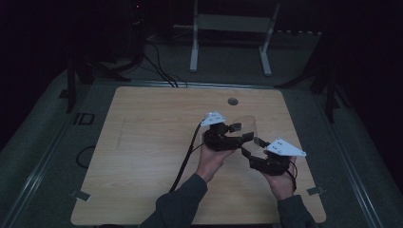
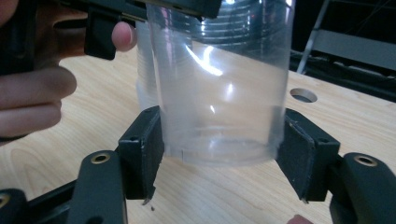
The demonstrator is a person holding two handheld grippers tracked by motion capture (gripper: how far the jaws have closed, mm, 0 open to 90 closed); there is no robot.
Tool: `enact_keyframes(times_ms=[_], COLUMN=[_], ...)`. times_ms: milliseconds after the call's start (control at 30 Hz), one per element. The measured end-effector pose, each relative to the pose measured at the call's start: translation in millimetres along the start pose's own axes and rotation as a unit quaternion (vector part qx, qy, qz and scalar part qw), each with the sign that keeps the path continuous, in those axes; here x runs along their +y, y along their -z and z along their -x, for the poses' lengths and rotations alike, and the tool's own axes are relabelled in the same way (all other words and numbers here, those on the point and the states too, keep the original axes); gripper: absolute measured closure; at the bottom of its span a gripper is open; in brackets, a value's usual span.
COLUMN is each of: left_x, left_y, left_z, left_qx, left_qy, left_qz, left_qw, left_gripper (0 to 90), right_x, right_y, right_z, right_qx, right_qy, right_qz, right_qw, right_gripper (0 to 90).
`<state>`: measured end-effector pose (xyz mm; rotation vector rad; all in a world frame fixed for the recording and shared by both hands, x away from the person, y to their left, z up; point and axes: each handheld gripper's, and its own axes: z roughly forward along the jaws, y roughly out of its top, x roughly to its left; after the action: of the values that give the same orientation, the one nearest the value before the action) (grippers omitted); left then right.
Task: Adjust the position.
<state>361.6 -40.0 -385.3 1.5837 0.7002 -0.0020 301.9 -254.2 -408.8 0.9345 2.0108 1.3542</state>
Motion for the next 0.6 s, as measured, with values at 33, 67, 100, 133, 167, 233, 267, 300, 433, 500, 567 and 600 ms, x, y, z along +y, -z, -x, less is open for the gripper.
enact_keyframes(times_ms=[33,67,100,133,167,233,267,300,433,500,567,600], left_x=[0.1,0.0,-0.3,-0.6,-1.0,-2.0,-2.4,-2.6,-2.6,-2.6,-3.1,-3.1], left_y=[0.5,1.0,1.3,1.4,1.5,1.4,1.5,1.7,3.2,3.2,4.5,5.3], left_z=[-0.2,-0.4,-0.6,-0.7,-0.4,0.1,-0.1,-0.4,-0.6,-0.6,0.1,0.2], left_qx=[0.001,0.002,0.004,0.005,0.007,0.015,0.015,0.017,0.024,0.024,0.031,0.031], left_qy=[-0.002,-0.005,-0.009,-0.012,-0.017,-0.029,-0.029,-0.032,-0.046,-0.046,-0.062,-0.070], left_qz=[-0.002,-0.004,-0.007,-0.009,-0.013,-0.019,-0.021,-0.023,-0.033,-0.033,-0.044,-0.050], left_qw=[1.0000,1.0000,0.9999,0.9999,0.9998,0.9993,0.9992,0.9991,0.9981,0.9981,0.9966,0.9958], left_gripper=[31.8,31.8,31.8,31.8,31.8,31.8,31.8,31.8,31.8,31.8,31.8,31.8], right_x=[0.5,0.8,1.1,1.3,1.6,2.1,2.3,2.6,4.2,4.8,7.0,7.6], right_y=[0.3,0.5,0.8,1.0,0.7,0.6,0.6,0.8,1.0,0.7,-0.2,-0.6], right_z=[1.2,2.0,3.0,3.6,4.0,4.0,4.3,4.4,6.1,6.6,7.4,7.5], right_qx=[0.008,0.012,0.015,0.016,0.018,0.022,0.026,0.028,0.039,0.042,0.056,0.059], right_qy=[-0.004,-0.007,-0.008,-0.008,-0.004,0.000,0.002,0.004,0.007,0.009,0.010,0.013], right_qz=[-0.003,-0.004,-0.006,-0.010,-0.015,-0.023,-0.026,-0.029,-0.039,-0.042,-0.052,-0.053], right_qw=[1.0000,0.9999,0.9998,0.9998,0.9997,0.9995,0.9993,0.9992,0.9985,0.9982,0.9970,0.9968], right_gripper=[36.0,35.8,35.6,35.5,34.8,32.7,32.3,31.6,28.5,28.2,28.3,28.7])
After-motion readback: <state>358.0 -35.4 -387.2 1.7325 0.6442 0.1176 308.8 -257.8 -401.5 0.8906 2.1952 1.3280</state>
